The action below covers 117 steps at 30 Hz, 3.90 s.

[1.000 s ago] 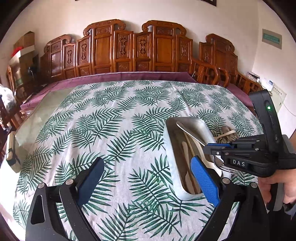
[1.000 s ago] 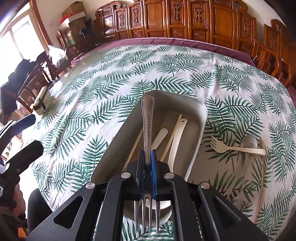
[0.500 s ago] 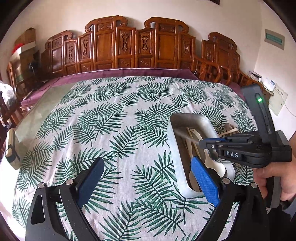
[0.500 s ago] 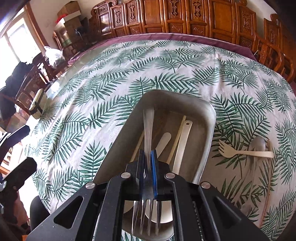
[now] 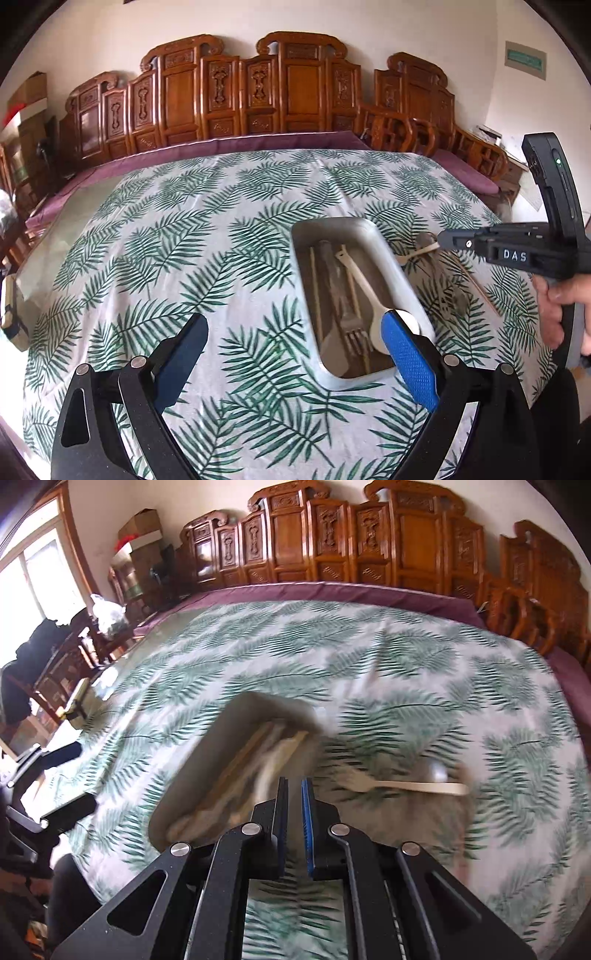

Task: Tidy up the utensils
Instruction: 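Carry the metal fork over the tray and open the right gripper, then move the right gripper to a wooden chopstick while the left gripper grasps a white plastic knife, then grasp a metal spoon with the right gripper while the left gripper carries the knife, then lower the knife into the tray and open the left gripper while the right carries the spoon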

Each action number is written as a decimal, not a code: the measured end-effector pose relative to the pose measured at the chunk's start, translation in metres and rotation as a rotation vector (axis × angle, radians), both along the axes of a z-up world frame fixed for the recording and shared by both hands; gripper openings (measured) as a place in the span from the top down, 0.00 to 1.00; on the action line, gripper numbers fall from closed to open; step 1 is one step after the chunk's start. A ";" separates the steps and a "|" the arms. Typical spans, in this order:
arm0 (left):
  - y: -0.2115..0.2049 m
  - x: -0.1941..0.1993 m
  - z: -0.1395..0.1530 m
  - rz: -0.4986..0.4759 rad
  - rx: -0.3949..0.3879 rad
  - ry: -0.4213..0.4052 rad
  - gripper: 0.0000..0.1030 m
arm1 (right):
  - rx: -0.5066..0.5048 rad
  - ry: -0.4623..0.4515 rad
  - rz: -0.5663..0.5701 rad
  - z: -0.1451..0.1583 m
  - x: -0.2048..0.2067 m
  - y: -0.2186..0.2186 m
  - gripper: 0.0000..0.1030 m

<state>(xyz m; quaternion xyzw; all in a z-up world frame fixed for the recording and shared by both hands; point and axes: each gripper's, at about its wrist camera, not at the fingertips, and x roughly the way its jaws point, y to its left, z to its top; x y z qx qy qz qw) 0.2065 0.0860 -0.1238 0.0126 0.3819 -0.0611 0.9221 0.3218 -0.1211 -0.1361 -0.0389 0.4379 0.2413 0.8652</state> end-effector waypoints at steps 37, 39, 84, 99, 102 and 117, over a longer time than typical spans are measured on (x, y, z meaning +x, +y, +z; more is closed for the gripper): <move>-0.188 0.143 -0.058 -0.314 0.187 0.256 0.43 | -0.031 0.092 -0.123 -0.091 -0.008 -0.143 0.79; -0.196 0.151 -0.065 -0.325 0.209 0.275 0.47 | -0.009 0.094 -0.125 -0.090 -0.008 -0.146 0.79; -0.175 0.136 -0.040 -0.306 0.130 0.218 0.95 | 0.051 0.152 -0.080 -0.092 0.014 -0.082 0.79; -0.133 0.103 -0.021 -0.265 0.070 0.180 0.95 | 0.019 0.196 -0.101 -0.104 0.036 -0.060 0.79; -0.126 0.095 -0.018 -0.260 0.062 0.175 0.95 | 0.024 0.206 -0.112 -0.105 0.040 -0.060 0.79; -0.106 0.071 -0.015 -0.220 0.058 0.162 0.95 | 0.006 0.216 -0.152 -0.102 0.032 -0.066 0.96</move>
